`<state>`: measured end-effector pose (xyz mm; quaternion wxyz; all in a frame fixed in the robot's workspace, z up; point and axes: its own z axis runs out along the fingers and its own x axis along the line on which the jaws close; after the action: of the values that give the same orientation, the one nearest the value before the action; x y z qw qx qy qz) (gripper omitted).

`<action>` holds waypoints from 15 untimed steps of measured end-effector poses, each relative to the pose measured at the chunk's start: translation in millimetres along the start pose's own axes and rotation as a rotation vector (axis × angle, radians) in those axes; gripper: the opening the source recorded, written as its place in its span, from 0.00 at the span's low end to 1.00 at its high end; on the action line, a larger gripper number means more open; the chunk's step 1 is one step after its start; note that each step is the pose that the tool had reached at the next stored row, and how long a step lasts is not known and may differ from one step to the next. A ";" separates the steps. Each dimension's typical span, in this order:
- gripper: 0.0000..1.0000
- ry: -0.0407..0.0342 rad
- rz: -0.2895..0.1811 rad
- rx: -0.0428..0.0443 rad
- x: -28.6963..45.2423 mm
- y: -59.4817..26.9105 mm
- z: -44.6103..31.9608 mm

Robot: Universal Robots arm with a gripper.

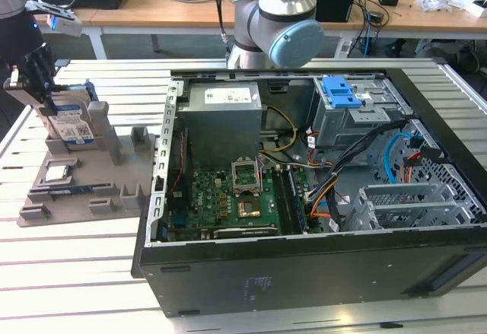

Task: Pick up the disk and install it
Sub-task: 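Pick up the disk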

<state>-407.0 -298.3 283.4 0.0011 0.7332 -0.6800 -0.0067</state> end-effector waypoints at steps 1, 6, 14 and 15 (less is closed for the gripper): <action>0.37 0.0000 0.000 0.0001 0.0 0.0 0.1; 0.37 0.0000 0.000 0.0000 0.0 0.0 0.4; 0.37 0.0000 0.000 0.0000 0.0 0.0 0.8; 0.37 0.0000 0.000 -0.0001 0.0 0.0 0.9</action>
<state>-407.0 -298.3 282.5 0.0011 0.7332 -0.6800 -0.0067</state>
